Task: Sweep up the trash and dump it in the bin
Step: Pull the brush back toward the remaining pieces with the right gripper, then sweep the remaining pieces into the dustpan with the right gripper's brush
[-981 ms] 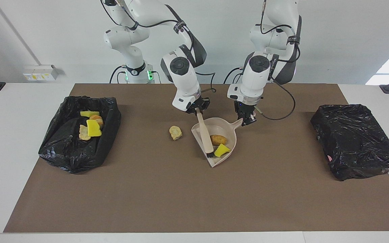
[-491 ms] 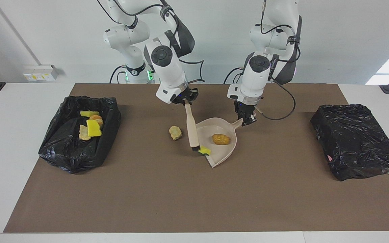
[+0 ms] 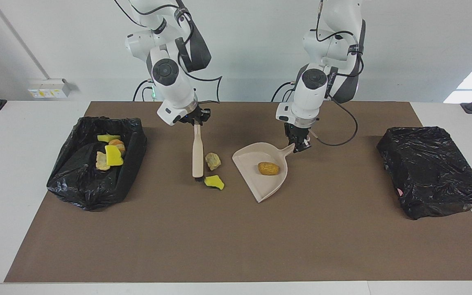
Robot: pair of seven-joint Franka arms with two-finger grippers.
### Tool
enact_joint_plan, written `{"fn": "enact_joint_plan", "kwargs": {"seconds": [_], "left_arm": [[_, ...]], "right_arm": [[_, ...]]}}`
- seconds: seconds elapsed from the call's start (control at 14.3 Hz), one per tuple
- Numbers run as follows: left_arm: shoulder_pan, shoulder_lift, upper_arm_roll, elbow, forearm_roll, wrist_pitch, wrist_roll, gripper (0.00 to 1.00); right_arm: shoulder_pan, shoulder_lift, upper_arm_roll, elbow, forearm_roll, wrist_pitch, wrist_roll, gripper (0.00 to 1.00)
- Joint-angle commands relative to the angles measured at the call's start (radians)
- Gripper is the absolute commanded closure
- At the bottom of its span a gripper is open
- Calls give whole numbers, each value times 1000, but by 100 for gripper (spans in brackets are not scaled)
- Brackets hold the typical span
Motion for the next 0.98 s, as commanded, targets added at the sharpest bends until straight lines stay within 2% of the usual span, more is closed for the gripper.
{"fn": "enact_joint_plan", "kwargs": {"seconds": [0.0, 0.21, 0.56, 0.63, 0.77, 0.91], "left_arm": [[-19, -37, 11, -43, -8, 18, 8, 100], [-19, -37, 11, -43, -9, 19, 2, 100], [-17, -35, 11, -43, -9, 22, -2, 100], [-17, -35, 11, -43, -9, 22, -2, 100], [-17, -35, 11, -43, -9, 22, -5, 100], [-17, -35, 11, -43, -9, 22, -5, 100]], "right_arm": [[-34, -137, 19, -190, -7, 122, 26, 100], [1, -132, 20, -231, -2, 186, 67, 100], [112, -41, 22, -227, -2, 311, 94, 100], [120, -14, 22, -215, 6, 351, 91, 100], [150, 35, 25, -154, 13, 354, 89, 100], [201, 76, 25, -88, 76, 357, 94, 100]]}}
